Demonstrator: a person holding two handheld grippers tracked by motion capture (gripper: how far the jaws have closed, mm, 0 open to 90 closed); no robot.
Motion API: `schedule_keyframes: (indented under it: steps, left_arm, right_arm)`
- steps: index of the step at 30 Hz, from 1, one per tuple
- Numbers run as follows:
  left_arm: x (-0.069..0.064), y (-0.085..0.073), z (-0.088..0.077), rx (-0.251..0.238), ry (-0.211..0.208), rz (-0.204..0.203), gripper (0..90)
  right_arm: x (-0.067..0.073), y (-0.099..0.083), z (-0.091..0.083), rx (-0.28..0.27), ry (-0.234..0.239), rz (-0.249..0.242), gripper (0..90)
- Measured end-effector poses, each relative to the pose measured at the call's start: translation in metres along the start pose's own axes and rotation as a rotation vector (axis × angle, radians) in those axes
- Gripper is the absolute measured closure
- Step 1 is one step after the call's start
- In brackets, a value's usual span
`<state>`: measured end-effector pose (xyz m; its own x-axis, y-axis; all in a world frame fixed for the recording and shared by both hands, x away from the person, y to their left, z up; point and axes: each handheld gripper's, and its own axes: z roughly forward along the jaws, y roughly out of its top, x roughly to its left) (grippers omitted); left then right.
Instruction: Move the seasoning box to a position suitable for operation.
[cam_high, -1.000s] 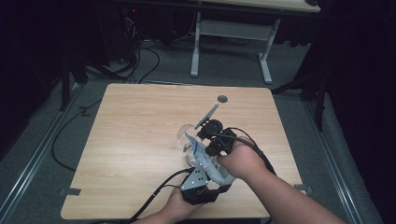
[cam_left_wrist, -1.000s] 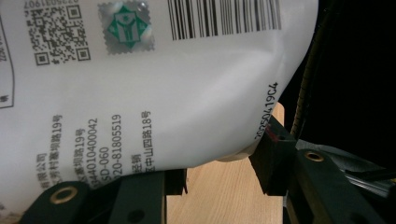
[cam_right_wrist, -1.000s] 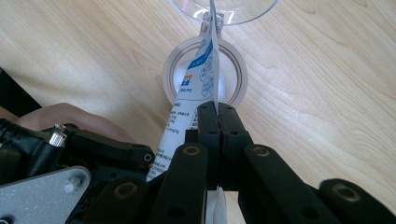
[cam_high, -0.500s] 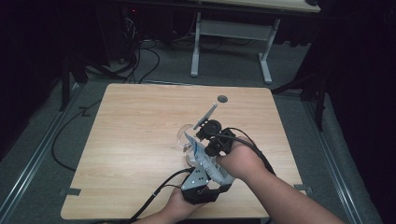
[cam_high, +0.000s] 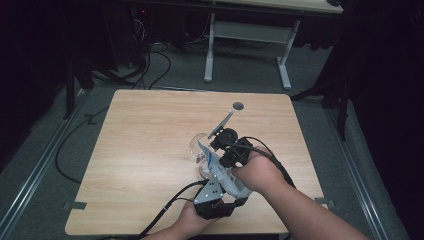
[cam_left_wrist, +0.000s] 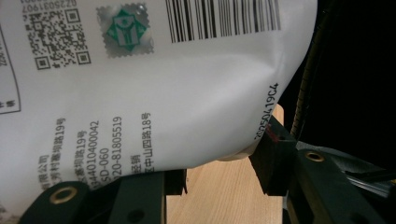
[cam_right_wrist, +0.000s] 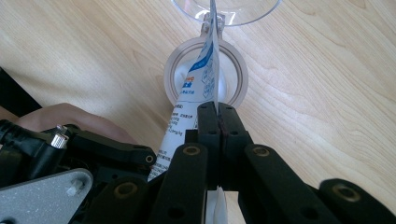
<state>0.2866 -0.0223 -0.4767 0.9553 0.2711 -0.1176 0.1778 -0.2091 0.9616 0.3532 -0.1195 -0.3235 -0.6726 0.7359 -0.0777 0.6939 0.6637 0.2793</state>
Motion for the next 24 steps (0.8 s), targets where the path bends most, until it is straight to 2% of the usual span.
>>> schedule_keyframes:
  steps: [3, 16, 24]
  left_arm:
    - [-0.0003, 0.0001, 0.0001, 0.001, 0.000, 0.001, 60.7]
    - [-0.0009, 0.0008, -0.0003, -0.001, -0.006, 0.002, 60.7]
    - [-0.0016, 0.0016, -0.0002, -0.003, -0.010, 0.000, 60.7]
  right_arm:
    - [0.0003, -0.0008, -0.0008, 0.001, -0.001, 0.012, 90.0]
    - [-0.0013, -0.0018, -0.0023, -0.006, -0.004, 0.000, 90.0]
    - [-0.0010, -0.0028, -0.0040, -0.002, -0.004, 0.012, 90.0]
